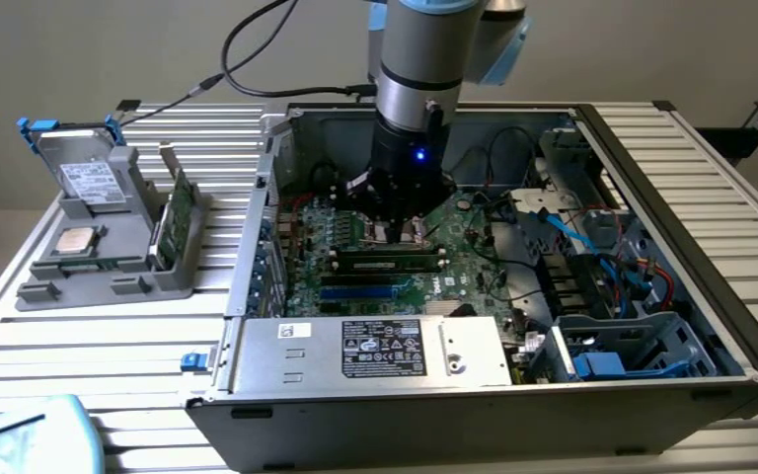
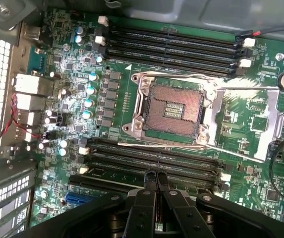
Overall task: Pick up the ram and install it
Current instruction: 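Press down the ram until it locks into place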
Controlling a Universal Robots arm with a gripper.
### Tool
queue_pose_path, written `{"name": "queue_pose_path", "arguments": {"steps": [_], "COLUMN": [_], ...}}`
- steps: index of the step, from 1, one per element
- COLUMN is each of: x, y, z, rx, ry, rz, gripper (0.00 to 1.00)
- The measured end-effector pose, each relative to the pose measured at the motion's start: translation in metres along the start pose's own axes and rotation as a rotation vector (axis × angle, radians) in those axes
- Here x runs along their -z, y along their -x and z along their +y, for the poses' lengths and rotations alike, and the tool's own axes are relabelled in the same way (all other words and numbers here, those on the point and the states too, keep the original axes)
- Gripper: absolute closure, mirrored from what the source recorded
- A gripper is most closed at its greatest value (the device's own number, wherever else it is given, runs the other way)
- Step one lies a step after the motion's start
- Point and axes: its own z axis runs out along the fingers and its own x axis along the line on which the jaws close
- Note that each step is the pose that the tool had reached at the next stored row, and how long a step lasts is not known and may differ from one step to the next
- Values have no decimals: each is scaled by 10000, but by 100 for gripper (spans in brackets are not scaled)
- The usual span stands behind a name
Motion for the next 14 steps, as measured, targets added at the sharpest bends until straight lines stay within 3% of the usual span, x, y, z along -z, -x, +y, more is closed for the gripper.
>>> {"name": "queue_pose_path", "arguments": {"steps": [7, 14], "x": [0, 1], "y": [0, -5], "z": [0, -33], "rx": [-865, -916], "ry": [36, 40], "rz": [-34, -36], "gripper": [87, 87]}}
